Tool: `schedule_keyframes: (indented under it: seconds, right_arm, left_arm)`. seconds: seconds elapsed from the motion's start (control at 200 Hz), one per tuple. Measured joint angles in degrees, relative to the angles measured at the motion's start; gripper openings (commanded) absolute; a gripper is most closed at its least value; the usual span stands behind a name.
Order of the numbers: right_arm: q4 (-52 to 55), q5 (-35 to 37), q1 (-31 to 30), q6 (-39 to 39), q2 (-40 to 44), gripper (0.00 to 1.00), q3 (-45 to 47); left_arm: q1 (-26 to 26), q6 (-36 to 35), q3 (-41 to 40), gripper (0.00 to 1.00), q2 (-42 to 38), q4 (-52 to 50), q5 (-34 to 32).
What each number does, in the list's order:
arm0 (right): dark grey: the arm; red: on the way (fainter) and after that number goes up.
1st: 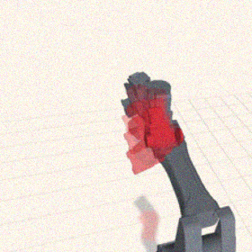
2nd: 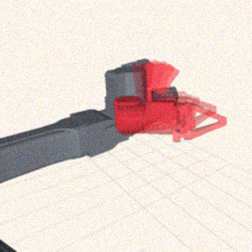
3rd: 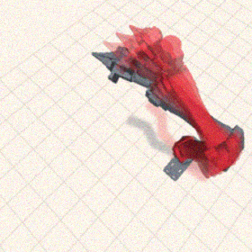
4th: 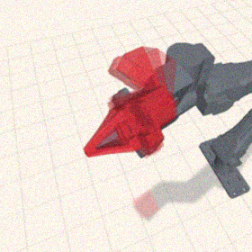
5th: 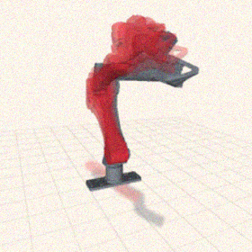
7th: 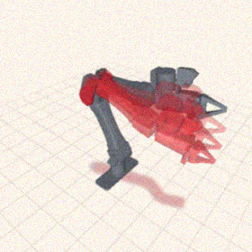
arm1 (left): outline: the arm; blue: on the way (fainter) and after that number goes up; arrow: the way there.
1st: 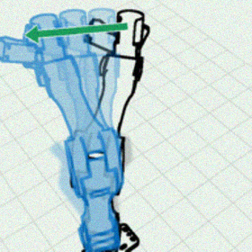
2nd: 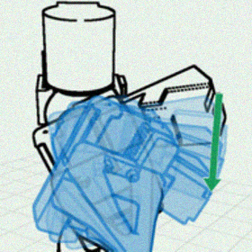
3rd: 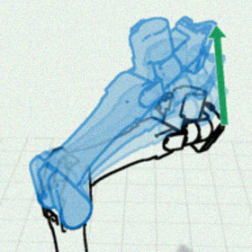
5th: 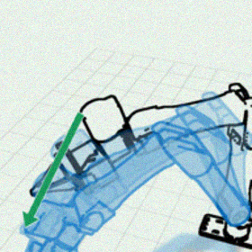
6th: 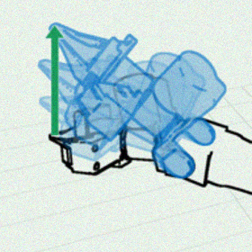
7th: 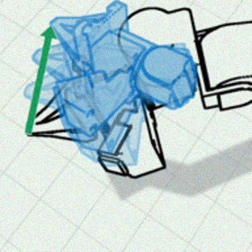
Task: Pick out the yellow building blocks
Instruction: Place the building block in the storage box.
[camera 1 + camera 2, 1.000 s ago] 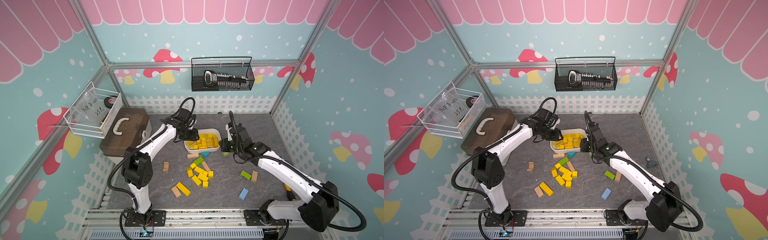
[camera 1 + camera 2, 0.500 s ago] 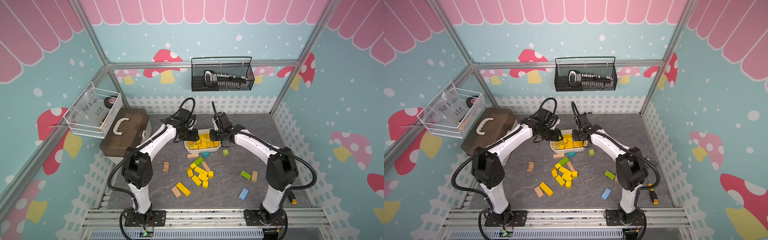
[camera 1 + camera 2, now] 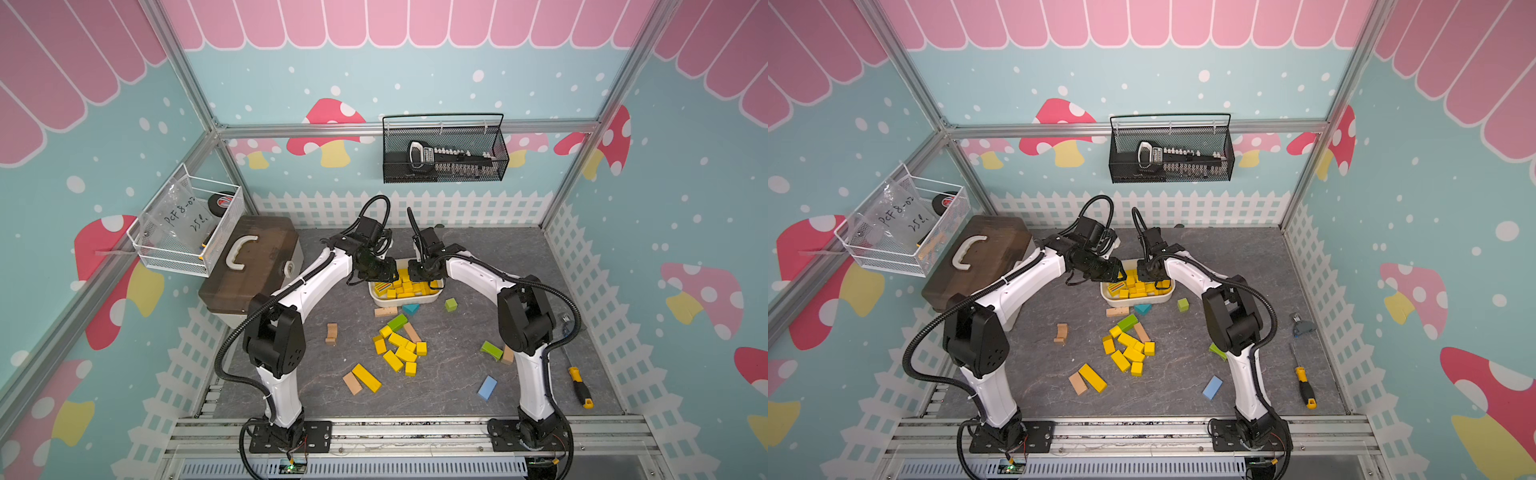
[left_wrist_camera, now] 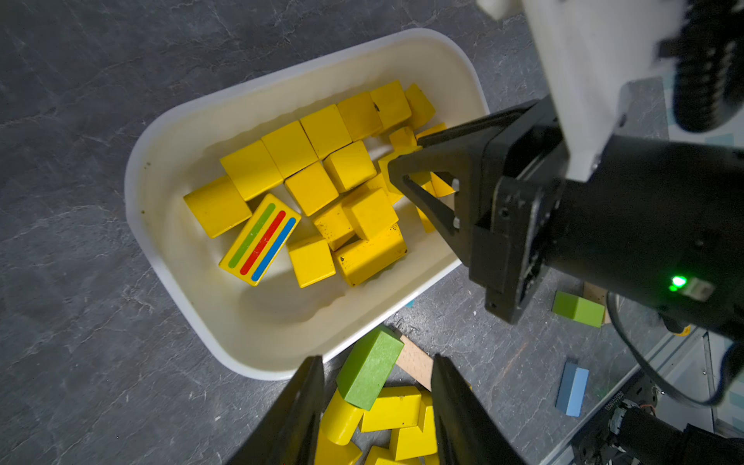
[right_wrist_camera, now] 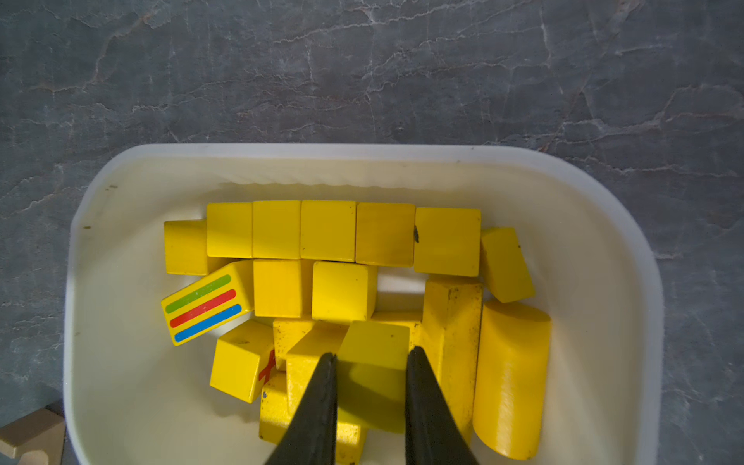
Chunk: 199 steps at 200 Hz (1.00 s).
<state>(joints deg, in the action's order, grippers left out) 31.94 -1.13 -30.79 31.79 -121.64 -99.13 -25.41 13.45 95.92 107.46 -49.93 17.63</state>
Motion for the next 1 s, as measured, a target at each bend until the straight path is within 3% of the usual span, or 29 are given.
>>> schedule_keyframes:
  seconds: [0.615, 0.816, 0.996]
  right_arm:
    - [0.2, 0.0, 0.6, 0.4, -1.7, 0.30, -2.6]
    - [0.2, -0.1, 0.7, 0.0, -1.7, 0.45, -2.6]
    - [0.3, -0.1, 0.7, -0.1, -1.7, 0.45, -2.6]
  left_arm:
    - [0.0, 0.0, 0.0, 0.51, 0.0, 0.0, 0.2]
    - [0.0, 0.0, 0.0, 0.51, 0.0, 0.0, 0.1]
    - [0.0, 0.0, 0.0, 0.51, 0.0, 0.0, 0.1]
